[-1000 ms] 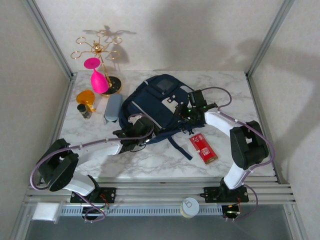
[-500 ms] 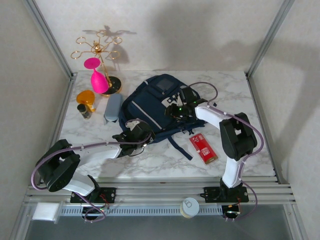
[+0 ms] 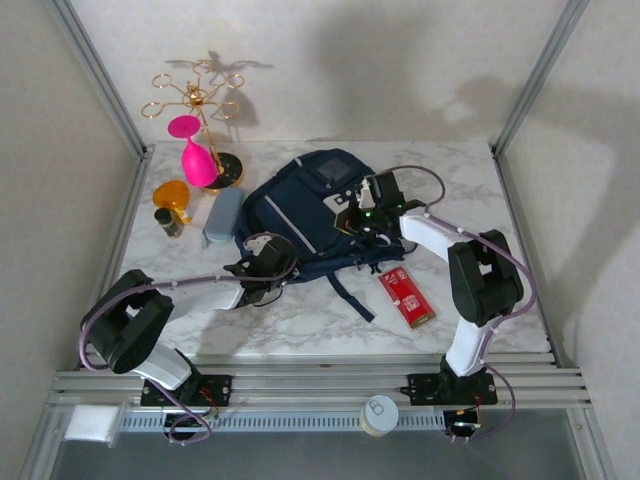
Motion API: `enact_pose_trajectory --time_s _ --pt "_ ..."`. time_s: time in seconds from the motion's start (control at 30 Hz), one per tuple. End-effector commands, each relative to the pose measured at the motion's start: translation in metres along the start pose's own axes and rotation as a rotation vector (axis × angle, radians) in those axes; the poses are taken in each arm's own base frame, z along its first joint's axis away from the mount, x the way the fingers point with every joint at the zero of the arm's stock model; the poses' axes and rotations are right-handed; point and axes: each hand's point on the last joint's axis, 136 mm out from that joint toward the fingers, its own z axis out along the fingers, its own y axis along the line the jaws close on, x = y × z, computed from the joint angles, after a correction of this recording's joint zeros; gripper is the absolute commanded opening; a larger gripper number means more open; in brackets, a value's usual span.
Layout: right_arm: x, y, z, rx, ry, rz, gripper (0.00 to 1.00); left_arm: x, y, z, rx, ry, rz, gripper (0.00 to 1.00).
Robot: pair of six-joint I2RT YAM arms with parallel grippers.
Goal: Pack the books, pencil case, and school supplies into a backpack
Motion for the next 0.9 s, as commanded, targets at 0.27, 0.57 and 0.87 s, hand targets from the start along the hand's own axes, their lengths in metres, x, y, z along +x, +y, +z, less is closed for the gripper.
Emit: enact_pose_trajectory --time_s 0.27,0.57,0.87 --pt "-0.047 0.079 -0.082 -0.357 -0.285 0.24 0.0 -0.103 -0.043 0.016 0.104 -0.186 0.135 0.33" --pt "-0.056 0.075 -0.075 -0.344 -0.39 0.341 0.0 -0.091 -0.064 -0.055 0.166 -0.13 0.069 0.42" --pt "-0.065 0.109 -0.11 -0.466 -0.43 0.419 0.0 -0.008 -0.145 -0.083 0.334 0.032 0.23 0.45"
